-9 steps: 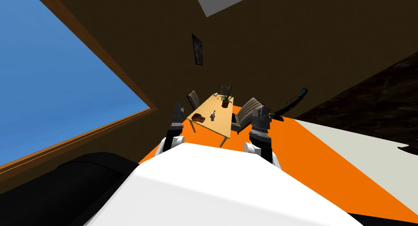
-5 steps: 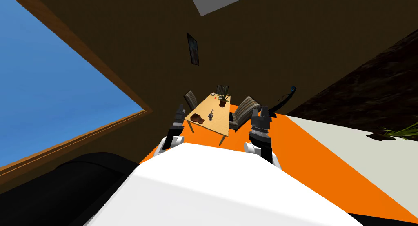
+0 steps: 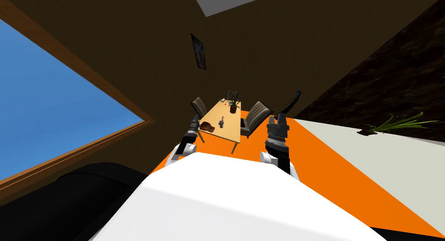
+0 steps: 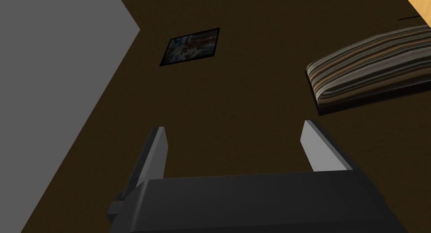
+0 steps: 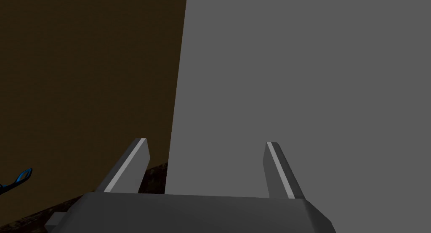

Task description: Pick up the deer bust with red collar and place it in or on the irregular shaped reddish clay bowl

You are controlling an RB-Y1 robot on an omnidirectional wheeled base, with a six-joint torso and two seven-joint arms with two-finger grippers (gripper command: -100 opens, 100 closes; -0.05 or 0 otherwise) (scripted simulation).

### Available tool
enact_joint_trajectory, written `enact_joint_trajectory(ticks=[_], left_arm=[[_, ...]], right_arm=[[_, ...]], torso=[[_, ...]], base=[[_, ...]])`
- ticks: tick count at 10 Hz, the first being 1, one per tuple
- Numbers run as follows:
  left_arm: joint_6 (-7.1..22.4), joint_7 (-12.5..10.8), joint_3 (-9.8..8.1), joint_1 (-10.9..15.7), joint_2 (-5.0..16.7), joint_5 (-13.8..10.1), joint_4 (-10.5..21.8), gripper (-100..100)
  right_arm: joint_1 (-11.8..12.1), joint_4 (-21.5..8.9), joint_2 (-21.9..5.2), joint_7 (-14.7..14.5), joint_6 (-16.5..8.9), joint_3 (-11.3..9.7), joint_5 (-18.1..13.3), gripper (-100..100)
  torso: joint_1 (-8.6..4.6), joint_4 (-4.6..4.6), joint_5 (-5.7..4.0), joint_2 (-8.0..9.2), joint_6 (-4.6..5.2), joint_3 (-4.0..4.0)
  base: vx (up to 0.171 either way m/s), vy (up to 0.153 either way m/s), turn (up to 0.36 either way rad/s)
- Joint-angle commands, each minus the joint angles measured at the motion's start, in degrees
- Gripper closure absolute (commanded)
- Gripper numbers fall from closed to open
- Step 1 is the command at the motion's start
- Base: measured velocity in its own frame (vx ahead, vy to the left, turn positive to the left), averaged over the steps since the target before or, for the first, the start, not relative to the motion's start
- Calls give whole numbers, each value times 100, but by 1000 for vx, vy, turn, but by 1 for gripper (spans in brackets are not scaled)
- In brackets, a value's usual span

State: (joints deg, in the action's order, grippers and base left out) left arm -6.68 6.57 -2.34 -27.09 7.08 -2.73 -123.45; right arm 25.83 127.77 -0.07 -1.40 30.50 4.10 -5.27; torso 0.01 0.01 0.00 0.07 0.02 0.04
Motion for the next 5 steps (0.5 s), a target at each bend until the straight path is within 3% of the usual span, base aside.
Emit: enact_joint_trajectory(ticks=[1, 2, 5], left_arm=[[158, -10, 11, -23, 40, -62, 18, -100], [389, -7, 32, 29, 93, -172, 130, -100], [690, -4, 55, 87, 146, -284, 249, -100]], right_arm=[[0, 0, 0, 0, 0, 0, 0, 0], [1, 0, 0, 0, 0, 0, 0, 0], [0, 0, 0, 0, 0, 0, 0, 0]], torso=[[0, 0, 0, 0, 0, 0], [1, 0, 0, -1, -3, 0], [0, -1, 0, -3, 0, -2]], base=[[-14, -1, -79], [-15, -6, -160], [-12, -3, -116]])
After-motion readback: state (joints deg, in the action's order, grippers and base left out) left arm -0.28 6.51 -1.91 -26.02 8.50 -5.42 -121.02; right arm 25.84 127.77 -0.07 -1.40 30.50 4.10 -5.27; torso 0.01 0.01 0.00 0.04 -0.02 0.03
